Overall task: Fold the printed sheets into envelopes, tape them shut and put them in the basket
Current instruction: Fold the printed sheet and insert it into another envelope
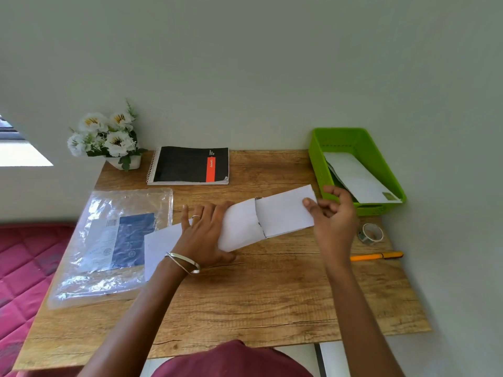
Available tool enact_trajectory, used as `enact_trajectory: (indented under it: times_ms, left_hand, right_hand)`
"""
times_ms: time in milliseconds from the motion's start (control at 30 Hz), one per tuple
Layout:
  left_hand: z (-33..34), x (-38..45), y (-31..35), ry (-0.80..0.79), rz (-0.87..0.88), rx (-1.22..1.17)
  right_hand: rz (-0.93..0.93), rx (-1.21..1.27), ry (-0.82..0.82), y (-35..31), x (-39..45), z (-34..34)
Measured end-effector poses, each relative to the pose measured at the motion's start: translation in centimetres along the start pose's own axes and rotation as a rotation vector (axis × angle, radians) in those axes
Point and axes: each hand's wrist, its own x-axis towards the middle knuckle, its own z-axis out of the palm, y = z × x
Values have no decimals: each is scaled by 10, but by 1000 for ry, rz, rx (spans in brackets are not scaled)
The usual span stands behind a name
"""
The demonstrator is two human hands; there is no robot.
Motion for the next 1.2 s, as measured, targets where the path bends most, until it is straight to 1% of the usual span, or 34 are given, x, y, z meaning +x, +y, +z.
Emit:
enact_trajectory:
  times_ms: [67, 100, 200, 267, 333, 400, 467, 600, 833, 900, 933, 1000, 1067, 1100, 1133, 1200]
  left_hand:
    - [0, 0, 2, 8, 11, -6]
    - [0, -1, 2, 14, 16, -8]
    - [0, -2, 3, 22, 29, -18]
    - [0, -2, 4, 17, 35, -33]
    - [1, -1, 4, 5, 35, -42]
    - [1, 0, 5, 3, 36, -53]
    - [2, 1, 6, 1, 36, -44]
    - [2, 3, 8, -3, 39, -35]
    - [2, 3, 15, -14, 55, -8]
    - [2, 1, 15, 4, 50, -7]
    - [2, 0, 16, 11, 41, 3]
    - [1, -2, 17, -10, -3, 24]
    - [-1, -1, 21, -59, -64, 14]
    - [-1, -1, 23, -81, -89, -10]
    - [-2, 0, 26, -95, -105, -50]
    - [-4, 2, 34, -104, -138, -186]
  right_hand:
    - [30, 44, -11, 0, -11, 10]
    - [28, 39, -42, 1, -15, 14]
    - [-3, -18, -214, 5, -26, 23]
    - [-61, -94, -340, 9, -30, 26]
    - [-116, -156, -441, 11, -31, 28]
    - [-126, -180, -520, 13, -32, 29]
    - [-131, -237, -532, 14, -34, 30]
    - [-182, -421, -483, 14, -36, 32]
    - [-73, -541, -689, 9, -30, 35]
    - [-57, -525, -746, 5, -27, 34]
    - [-56, -476, -748, 5, -25, 33]
    - [-11, -245, -674, 5, -25, 33]
    - [138, 41, -510, 5, -29, 34]
    - [217, 140, -436, 7, -31, 34]
    - [272, 194, -376, 10, -32, 34]
    - [293, 212, -303, 15, -33, 33]
